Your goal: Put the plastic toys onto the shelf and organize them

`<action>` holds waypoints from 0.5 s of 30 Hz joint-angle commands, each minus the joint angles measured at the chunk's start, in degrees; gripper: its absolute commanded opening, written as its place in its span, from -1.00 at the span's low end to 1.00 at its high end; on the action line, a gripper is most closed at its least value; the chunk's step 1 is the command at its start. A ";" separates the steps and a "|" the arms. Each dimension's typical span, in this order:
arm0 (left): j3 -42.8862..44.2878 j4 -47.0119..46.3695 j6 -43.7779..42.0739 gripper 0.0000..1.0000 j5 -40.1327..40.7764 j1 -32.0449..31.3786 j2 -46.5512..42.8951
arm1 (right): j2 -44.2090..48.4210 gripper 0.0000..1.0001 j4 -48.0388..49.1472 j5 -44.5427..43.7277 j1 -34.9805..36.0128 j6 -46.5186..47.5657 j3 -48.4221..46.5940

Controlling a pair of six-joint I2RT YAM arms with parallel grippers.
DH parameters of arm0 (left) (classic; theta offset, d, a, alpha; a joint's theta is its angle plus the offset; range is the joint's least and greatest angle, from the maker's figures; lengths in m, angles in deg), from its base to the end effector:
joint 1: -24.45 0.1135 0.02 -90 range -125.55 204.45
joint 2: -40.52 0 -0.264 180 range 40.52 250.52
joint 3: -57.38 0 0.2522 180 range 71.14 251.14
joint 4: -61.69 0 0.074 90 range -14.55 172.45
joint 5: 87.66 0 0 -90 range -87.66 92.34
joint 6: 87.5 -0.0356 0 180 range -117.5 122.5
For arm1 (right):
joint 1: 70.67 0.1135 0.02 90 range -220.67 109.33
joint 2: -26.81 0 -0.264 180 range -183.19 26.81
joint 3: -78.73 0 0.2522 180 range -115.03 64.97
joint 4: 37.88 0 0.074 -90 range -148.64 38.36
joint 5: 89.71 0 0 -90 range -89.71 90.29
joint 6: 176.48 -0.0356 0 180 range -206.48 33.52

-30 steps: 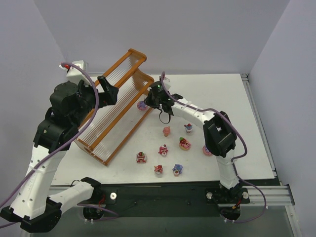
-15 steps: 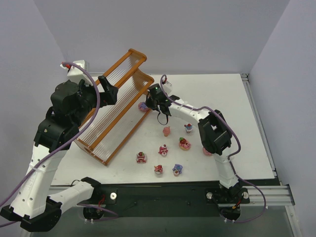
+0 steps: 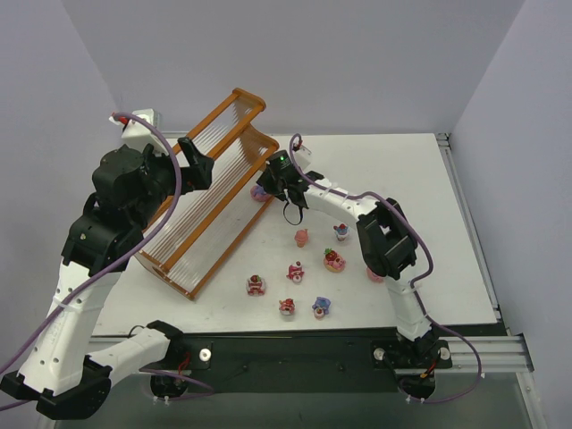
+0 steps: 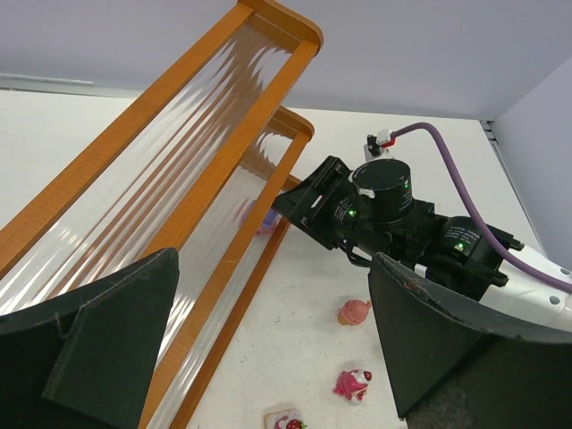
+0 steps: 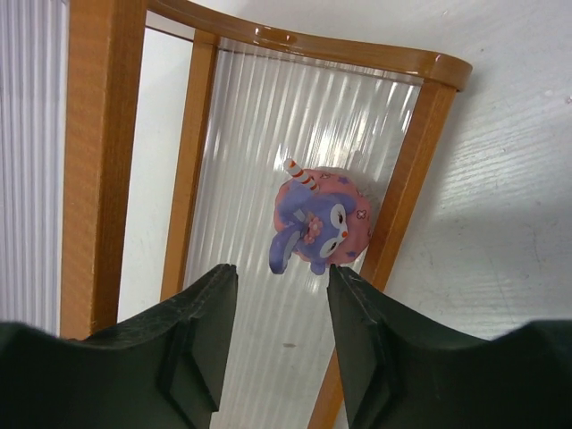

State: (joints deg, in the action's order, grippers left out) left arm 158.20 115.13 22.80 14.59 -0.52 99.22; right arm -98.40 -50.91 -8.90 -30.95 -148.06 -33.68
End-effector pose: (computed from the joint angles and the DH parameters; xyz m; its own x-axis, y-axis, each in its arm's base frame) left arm 0.1633 -0.0677 0.4869 -0.2446 -0.2601 -0.9341 0.1483 0.9420 -0.3011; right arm 0.4008 0.3256 0.2258 -0.6171 0.6161 -0.4896 0.0471 0.6500 0.7585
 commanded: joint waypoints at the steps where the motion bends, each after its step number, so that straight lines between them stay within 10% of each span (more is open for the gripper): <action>1: 1.26 -0.39 -0.96 0.95 1.02 -0.34 -0.86 | 0.93 -0.03 0.06 -1.88 -0.35 -0.29 -2.42; 15: 0.91 0.22 -0.96 0.95 0.93 -0.43 -2.88 | 11.20 0.17 0.32 5.13 -0.26 0.23 5.46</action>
State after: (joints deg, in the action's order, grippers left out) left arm 158.20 115.15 22.80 15.00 -0.61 98.19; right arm -96.67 -50.93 -7.35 -30.95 -148.00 -32.18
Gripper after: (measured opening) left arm 0.972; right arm 0.579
